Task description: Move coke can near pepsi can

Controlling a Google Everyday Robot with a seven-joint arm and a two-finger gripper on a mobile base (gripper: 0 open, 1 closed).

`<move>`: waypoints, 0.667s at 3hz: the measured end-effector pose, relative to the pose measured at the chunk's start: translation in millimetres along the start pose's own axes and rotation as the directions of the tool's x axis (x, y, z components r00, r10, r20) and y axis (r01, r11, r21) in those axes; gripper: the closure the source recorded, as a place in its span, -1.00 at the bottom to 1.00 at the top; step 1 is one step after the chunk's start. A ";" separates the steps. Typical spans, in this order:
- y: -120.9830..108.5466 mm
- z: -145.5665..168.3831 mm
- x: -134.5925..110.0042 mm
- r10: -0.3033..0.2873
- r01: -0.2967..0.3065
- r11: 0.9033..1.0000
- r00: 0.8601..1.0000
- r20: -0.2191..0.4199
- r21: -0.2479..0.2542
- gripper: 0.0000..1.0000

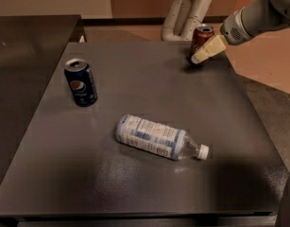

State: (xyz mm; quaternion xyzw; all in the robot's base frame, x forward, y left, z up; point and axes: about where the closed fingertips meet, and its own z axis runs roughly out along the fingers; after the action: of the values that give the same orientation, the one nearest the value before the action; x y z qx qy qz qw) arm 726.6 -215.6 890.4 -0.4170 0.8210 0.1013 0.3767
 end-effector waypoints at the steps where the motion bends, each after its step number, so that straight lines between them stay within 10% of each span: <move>1: -2.6 11.5 -8.6 0.017 -0.016 1.000 0.999 0.036 -0.025 -0.69; 2: -0.4 15.5 -13.1 0.038 -0.035 0.997 0.998 0.045 -0.063 -0.29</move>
Offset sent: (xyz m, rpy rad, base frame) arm 0.0151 0.0145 0.0072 0.1134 0.0557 0.0363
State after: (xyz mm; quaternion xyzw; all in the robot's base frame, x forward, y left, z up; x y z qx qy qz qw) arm 740.0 -200.4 889.0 -0.4109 0.8160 0.1433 0.3805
